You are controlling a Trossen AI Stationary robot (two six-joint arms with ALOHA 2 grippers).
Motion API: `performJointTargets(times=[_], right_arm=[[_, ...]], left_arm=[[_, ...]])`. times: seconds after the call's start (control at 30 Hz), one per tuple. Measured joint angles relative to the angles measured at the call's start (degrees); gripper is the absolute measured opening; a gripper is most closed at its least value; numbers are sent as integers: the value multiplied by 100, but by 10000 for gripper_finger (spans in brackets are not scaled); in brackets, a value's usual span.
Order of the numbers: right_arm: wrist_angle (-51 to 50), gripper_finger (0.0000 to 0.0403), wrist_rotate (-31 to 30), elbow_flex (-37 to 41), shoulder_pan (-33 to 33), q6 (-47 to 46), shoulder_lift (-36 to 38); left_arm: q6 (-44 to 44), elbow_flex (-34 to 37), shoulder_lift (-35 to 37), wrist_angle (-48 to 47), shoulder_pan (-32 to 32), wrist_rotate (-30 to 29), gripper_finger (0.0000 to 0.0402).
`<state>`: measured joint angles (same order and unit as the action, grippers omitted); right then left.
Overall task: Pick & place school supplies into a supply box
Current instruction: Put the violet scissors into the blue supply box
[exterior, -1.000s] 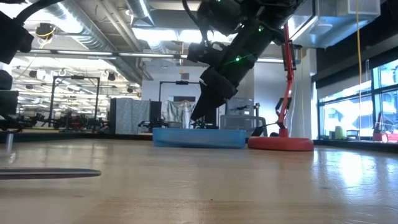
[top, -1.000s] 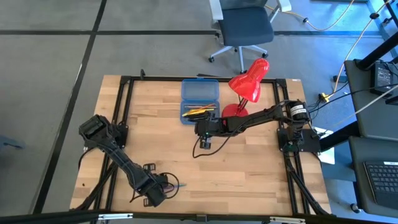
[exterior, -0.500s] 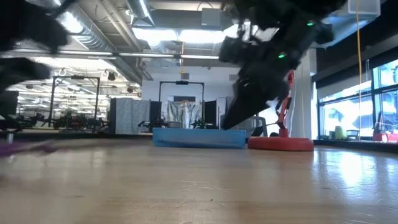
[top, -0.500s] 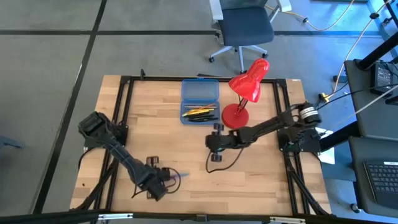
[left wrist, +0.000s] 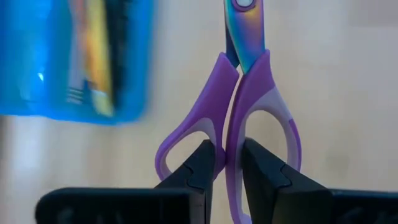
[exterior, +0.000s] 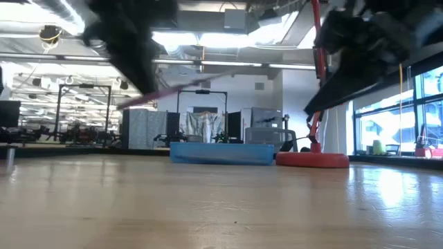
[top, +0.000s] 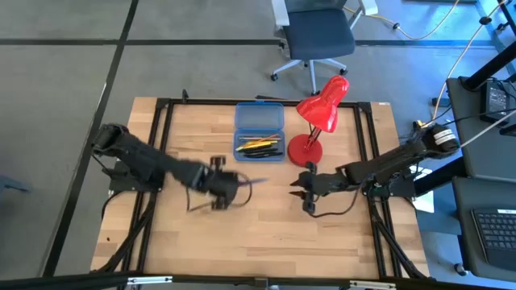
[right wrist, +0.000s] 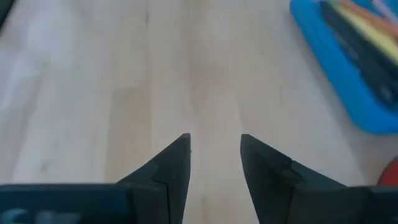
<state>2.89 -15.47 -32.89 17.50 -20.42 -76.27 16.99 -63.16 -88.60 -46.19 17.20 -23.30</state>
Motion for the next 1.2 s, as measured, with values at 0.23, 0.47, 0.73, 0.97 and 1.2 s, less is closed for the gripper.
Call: performJointTargets(times=[0.23,0.47,0.73,0.97,1.2], right_arm=[[205,145,-512,741,142,-334,765],[382,145,-595,1039,140,-326,976],[377,145,-596,1071,140,-349,973],[337,145,-594,1071,140,-503,973],[326,145,-594,1071,140,-506,973]], left_arm=[[-2020,-2,-134,1125,-1899,422,49],[-3001,-4,-711,2184,-2916,1208,49],[-3027,-4,-1456,2241,-3243,1255,51],[-2643,-28,-1757,2241,-3297,1236,60],[-2329,-13,-1666,2186,-3245,1253,104]])
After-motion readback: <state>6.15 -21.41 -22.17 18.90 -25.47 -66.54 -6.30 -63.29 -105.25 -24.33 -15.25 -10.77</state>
